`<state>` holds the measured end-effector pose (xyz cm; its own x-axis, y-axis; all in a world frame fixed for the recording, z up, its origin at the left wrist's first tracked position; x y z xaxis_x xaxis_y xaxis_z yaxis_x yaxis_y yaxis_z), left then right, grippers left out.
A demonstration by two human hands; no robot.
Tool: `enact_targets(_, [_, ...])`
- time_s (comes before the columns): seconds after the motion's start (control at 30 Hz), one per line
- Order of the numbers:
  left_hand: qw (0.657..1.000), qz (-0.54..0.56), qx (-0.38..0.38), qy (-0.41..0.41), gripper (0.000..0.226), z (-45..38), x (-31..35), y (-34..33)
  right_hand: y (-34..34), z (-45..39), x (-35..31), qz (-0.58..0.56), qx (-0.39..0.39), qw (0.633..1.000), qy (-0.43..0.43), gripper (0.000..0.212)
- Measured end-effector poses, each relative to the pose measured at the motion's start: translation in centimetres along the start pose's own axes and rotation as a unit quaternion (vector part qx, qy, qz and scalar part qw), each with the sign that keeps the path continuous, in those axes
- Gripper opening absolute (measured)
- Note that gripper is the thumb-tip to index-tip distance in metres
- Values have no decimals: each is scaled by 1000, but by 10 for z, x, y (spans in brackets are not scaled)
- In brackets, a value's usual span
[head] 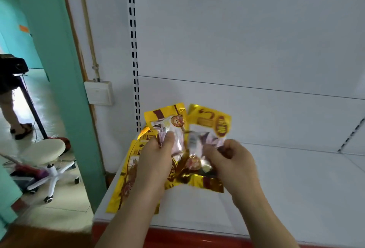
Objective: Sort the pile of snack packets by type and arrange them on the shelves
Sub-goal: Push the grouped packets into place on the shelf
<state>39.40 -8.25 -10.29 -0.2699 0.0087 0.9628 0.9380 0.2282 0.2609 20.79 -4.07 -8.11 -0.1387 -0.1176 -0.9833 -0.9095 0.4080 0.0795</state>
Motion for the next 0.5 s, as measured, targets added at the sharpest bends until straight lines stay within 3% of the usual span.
enact_targets(0.1, [998, -35, 26, -43, 17, -1, 13, -3, 24, 1, -20, 46, 119, 982, 140, 24])
enact_targets(0.2, [996, 40, -64, -52, 22, 12, 28, -25, -6, 15, -23, 141, 32, 948, 283, 18])
enact_targets(0.23, [991, 76, -106, -36, 26, 19, 30, -35, -15, 19, -16, 163, -1, 937, 308, 27])
enact_targets(0.37, [968, 169, -182, -43, 62, 29, 40, -49, -8, 12, 4, 203, -93, 943, 248, 60])
enact_targets(0.43, [962, 162, -204, -82, 77, 29, 39, -53, -8, 11, 11, 328, -124, 906, 237, 76])
enact_targets(0.5, [965, 112, -208, -114, 64, 32, 37, -57, -14, 15, 14, 413, -150, 865, 245, 78])
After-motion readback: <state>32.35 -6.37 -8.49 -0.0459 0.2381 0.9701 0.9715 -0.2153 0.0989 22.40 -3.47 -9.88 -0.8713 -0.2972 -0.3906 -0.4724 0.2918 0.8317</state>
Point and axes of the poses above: each hand's wrist, its own z-axis away from the middle knuckle, its own y-axis out of the back of the hand, x = y × z, the point moved 5 cm from there along -z, towards the middle knuckle, and after that the axes turned 15 degrees about -z, right-handed, at the moved point
